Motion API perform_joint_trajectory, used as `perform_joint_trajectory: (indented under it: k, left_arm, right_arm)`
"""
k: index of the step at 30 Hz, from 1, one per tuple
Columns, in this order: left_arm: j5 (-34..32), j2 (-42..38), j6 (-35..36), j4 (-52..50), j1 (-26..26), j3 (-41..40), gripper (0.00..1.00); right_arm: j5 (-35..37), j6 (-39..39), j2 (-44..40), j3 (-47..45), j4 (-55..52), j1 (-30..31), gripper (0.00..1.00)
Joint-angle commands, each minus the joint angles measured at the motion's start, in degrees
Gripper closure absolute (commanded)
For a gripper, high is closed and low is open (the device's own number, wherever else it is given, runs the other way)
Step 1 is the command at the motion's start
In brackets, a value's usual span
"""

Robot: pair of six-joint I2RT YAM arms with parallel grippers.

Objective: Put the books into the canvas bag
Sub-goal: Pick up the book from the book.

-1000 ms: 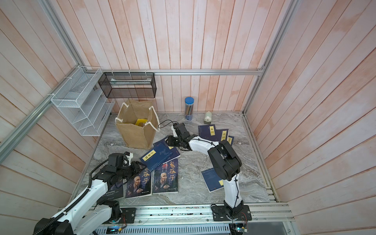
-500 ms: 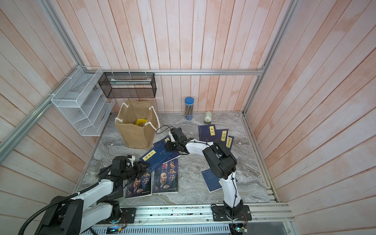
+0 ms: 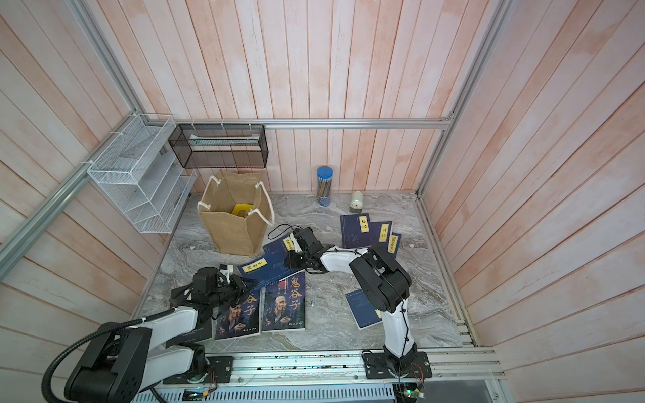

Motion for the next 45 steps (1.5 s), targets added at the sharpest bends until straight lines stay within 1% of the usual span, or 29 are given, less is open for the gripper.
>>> perform_joint_trajectory:
  k: [1, 5, 9, 12, 14, 16, 19, 21, 22, 24, 25, 29, 31, 35, 37, 41, 45]
  left_arm:
    - [-5.4, -6.9, 7.4, -11.8, -0.1, 4.1, 0.90]
    - [-11.3, -15.7, 14.5, -24.0, -0.1, 8.1, 1.00]
    - [-14.3, -21.5, 20.5, -32.0, -0.8, 12.2, 1.00]
    - [-18.3, -23.9, 26.4, -36.6, -4.7, 16.5, 1.00]
    - [-20.1, -24.4, 30.6, -38.0, -8.6, 19.4, 1.00]
    - [-21.0, -24.1, 34.7, -38.1, -12.6, 22.3, 1.00]
    - [-22.6, -21.6, 41.4, -39.6, -18.0, 27.2, 1.00]
    - [-21.2, -19.1, 46.7, -40.9, -19.8, 30.6, 1.00]
    - [-19.7, -17.7, 49.7, -41.7, -20.1, 32.1, 1.00]
    - [-15.4, -15.7, 56.2, -43.0, -20.3, 34.7, 1.00]
    - [-12.7, -14.9, 60.7, -43.7, -20.3, 35.6, 1.00]
    - [-4.2, -14.8, 74.9, -46.8, -20.3, 37.6, 1.00]
    - [-1.4, -15.2, 79.3, -48.2, -20.3, 38.3, 1.00]
    - [2.1, -15.8, 84.9, -50.0, -20.3, 39.2, 1.00]
    - [3.0, -15.6, 86.6, -51.0, -20.3, 39.5, 1.00]
    - [2.6, -14.1, 88.6, -53.9, -20.3, 41.2, 1.00]
    - [2.6, -12.4, 89.3, -55.6, -20.3, 42.9, 1.00]
  right_arm:
    - [0.5, -2.7, -5.3, -2.0, -3.1, 0.9, 0.67]
    - [2.4, -8.9, -13.0, -3.2, -4.5, 0.7, 0.62]
    - [6.6, -13.9, -19.7, -3.3, -7.0, -0.2, 0.57]
    - [8.7, -16.6, -24.9, -3.8, -7.0, -1.1, 0.54]
    - [8.7, -19.2, -28.4, -4.3, -5.8, -1.7, 0.52]
    - [8.2, -22.5, -31.4, -4.2, -5.4, -1.8, 0.49]
    - [8.0, -28.2, -34.6, -3.2, -6.5, -1.8, 0.42]
    - [6.8, -32.0, -36.0, -2.1, -8.0, -1.9, 0.37]
    - [5.2, -34.8, -36.6, -1.5, -9.2, -2.0, 0.35]
    - [2.7, -38.9, -37.8, -0.9, -11.1, -2.0, 0.31]
    - [0.8, -40.3, -38.5, -0.9, -11.8, -2.0, 0.28]
    - [-5.1, -46.4, -41.2, -1.0, -14.8, -2.1, 0.21]
    - [-6.2, -48.1, -41.8, -0.5, -16.9, -2.1, 0.19]
    - [-7.3, -49.9, -41.5, 0.5, -20.8, -2.0, 0.19]
    - [-9.2, -50.7, -40.9, 0.4, -21.5, -2.0, 0.19]
    - [-16.5, -52.2, -39.6, 0.0, -21.6, -1.1, 0.19]
    - [-18.6, -53.3, -38.2, -0.1, -22.1, 0.1, 0.20]
